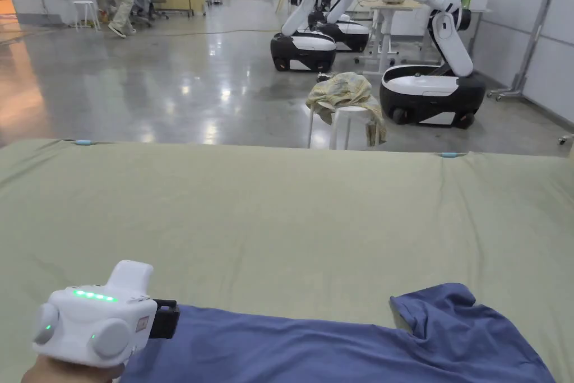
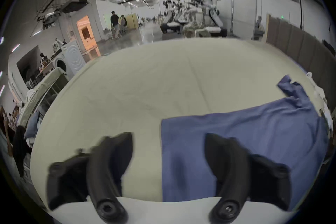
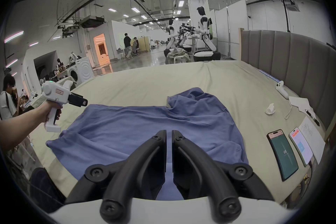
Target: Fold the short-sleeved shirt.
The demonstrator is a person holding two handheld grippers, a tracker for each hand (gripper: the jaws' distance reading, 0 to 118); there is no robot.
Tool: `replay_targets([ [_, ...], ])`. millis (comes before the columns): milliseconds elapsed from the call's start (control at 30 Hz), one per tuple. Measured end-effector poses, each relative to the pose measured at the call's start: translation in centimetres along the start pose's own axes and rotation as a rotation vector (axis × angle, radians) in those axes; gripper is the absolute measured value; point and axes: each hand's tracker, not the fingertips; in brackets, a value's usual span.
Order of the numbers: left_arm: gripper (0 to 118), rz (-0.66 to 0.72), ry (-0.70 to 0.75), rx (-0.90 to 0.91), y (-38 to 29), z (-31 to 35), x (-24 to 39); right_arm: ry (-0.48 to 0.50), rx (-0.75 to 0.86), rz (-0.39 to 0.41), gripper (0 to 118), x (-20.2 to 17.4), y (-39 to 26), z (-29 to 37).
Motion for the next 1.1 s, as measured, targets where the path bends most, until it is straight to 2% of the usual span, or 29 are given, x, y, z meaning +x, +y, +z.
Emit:
replay_targets([
  [133,79,-0.007,0.050,-0.068,1.6,-5.6,0.3,-0.038,-0.042,-0.012,8,2.2,0.9,-1.9],
  [167,67,-0.013,0.055,-0.108,1.9,-6.3,0.3,-0.050,-0.058,-0.010,8,3.0,1.4,-2.6],
  [200,45,-0.041,0.079,-0.146,1.9,-7.0,0.6,-0.070,-0.077,0.004,8,3.9,2.1,-3.5],
  [233,16,-0.060,0.054,-0.150,1.9,-7.0,1.1,-0.097,-0.097,0.021,9,4.8,2.8,-4.4],
  [267,13,-0.051,-0.021,-0.127,2.0,-6.4,1.8,-0.131,-0.120,0.031,9,5.9,3.7,-5.8],
  [333,11,-0.064,-0.014,-0.113,2.3,-5.2,3.2,-0.162,-0.171,0.025,11,8.2,5.6,-8.8],
  [367,10,-0.124,-0.011,-0.101,2.3,-4.9,4.1,-0.156,-0.198,0.011,23,9.7,6.5,-10.8],
  [400,10,-0.114,-0.019,-0.085,2.1,-4.2,4.3,-0.156,-0.247,0.004,49,11.1,7.2,-13.2],
  [433,10,-0.091,-0.039,-0.071,2.1,-3.3,4.1,-0.154,-0.308,0.007,95,12.1,7.5,-15.4],
  [467,10,-0.035,-0.074,-0.053,2.4,-2.4,4.2,-0.166,-0.357,0.020,113,13.1,7.6,-17.8],
  [500,10,-0.008,-0.086,-0.028,2.7,-1.5,4.4,-0.195,-0.376,0.053,117,14.0,7.4,-19.8],
  [567,10,-0.002,-0.084,0.003,2.9,0.1,4.1,-0.223,-0.404,0.115,113,14.7,7.2,-22.6],
  [600,10,-0.007,-0.087,0.013,3.1,0.8,4.3,-0.237,-0.436,0.125,113,15.0,7.0,-23.9],
  [633,10,-0.012,-0.082,0.015,3.2,1.2,4.5,-0.239,-0.444,0.118,107,15.2,6.8,-24.6],
  [667,10,-0.015,-0.079,0.019,3.3,1.6,4.6,-0.226,-0.454,0.105,87,15.3,6.8,-25.1],
  [733,10,-0.005,-0.090,0.009,3.3,2.5,4.4,-0.205,-0.474,0.075,2,15.5,7.1,-25.4],
  [833,9,0.012,-0.097,-0.004,3.3,3.7,3.8,-0.115,-0.444,0.001,2,15.1,8.0,-23.2],
  [867,8,0.020,-0.086,0.015,3.2,4.5,3.9,-0.095,-0.422,0.005,2,14.8,8.6,-22.2],
  [933,8,0.039,-0.074,0.048,3.1,7.0,3.9,-0.115,-0.334,0.055,2,14.1,10.0,-18.6],
  [1000,8,0.066,-0.095,0.082,2.7,10.3,3.5,-0.058,-0.268,0.042,2,13.8,11.8,-14.3],
  [1100,8,0.083,-0.101,0.149,1.3,16.0,3.7,-0.039,-0.169,0.077,2,12.4,13.1,-7.0],
])
